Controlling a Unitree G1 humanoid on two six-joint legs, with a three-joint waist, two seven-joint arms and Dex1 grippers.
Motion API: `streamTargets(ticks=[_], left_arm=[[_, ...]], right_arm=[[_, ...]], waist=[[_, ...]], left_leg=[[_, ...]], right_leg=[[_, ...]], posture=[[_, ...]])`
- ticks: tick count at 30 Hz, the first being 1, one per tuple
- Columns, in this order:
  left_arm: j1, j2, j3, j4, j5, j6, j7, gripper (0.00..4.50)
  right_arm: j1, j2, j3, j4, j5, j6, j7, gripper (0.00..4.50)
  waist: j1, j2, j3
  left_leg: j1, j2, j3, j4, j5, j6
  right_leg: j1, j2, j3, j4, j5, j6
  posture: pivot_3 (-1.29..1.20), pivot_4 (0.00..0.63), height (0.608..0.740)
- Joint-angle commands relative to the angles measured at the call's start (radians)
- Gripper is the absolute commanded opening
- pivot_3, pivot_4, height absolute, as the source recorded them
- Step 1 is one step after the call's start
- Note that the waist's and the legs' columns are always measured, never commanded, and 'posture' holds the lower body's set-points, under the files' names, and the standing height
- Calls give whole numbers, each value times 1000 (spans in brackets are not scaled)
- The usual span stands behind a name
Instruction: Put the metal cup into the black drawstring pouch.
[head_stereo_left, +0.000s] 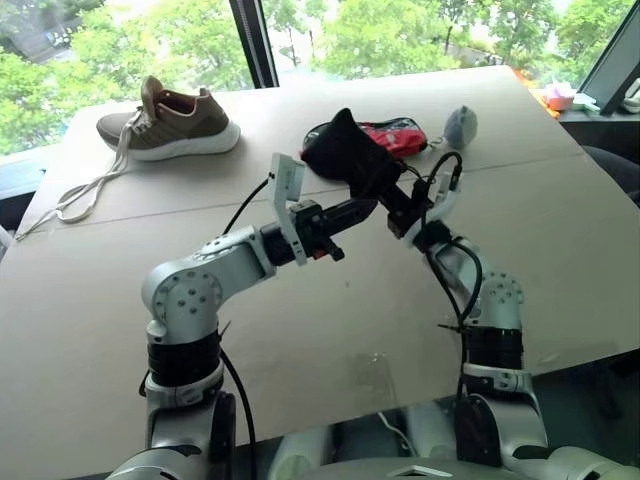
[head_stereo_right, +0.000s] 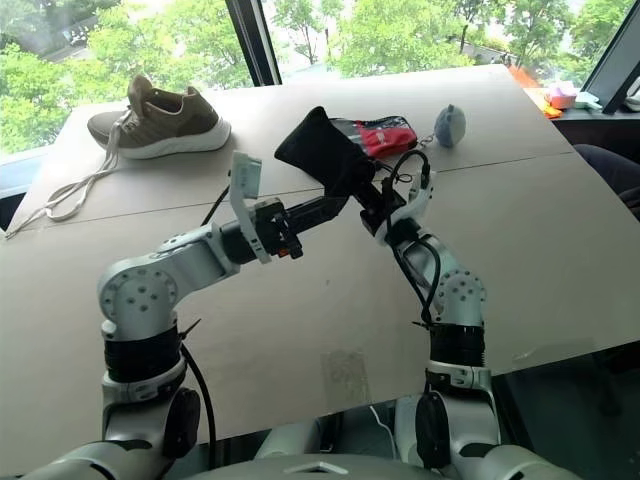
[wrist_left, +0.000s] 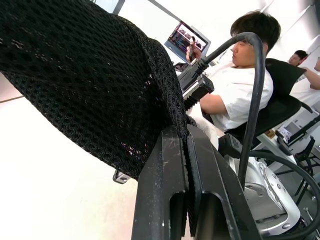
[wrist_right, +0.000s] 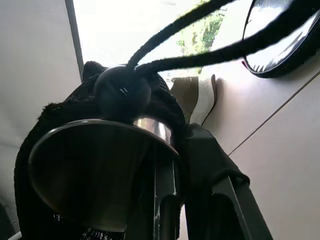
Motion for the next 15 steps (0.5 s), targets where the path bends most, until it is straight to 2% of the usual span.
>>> streamTargets(ticks=[1,5,8,12,15], left_arm=[[-9,-14,-12,-23,-81,19,-5,0],[-50,-23,24,15,-131,19,17,0],[-76,-10,40,50,-136,16,13,0],[-91,10,39,83,-120,4,-2,0],[-92,20,31,97,-100,-8,-9,0]], right_arm=[[-40,-228,345,-86,-589,-241,143,66],[-56,-411,567,-18,-1016,-474,204,66],[-80,-520,677,24,-1264,-588,236,66],[-83,-558,690,44,-1404,-638,256,66],[-67,-542,651,35,-1413,-629,282,66]], waist=[[3,0,0],[11,-1,-1],[12,-1,0],[11,-1,-1],[12,-1,-1]], left_leg=[[0,-1,0,1,0,0],[0,-1,-1,2,0,0],[-1,-1,-1,3,0,0],[-1,-1,-1,3,0,0],[-1,0,-1,3,0,0]], right_leg=[[0,1,0,0,0,0],[0,3,-2,0,0,0],[0,-1,-2,0,0,0],[0,-1,-1,0,0,0],[0,-1,-1,0,0,0]], posture=[[0,150,740],[0,150,740],[0,150,740],[0,150,740],[0,150,740]])
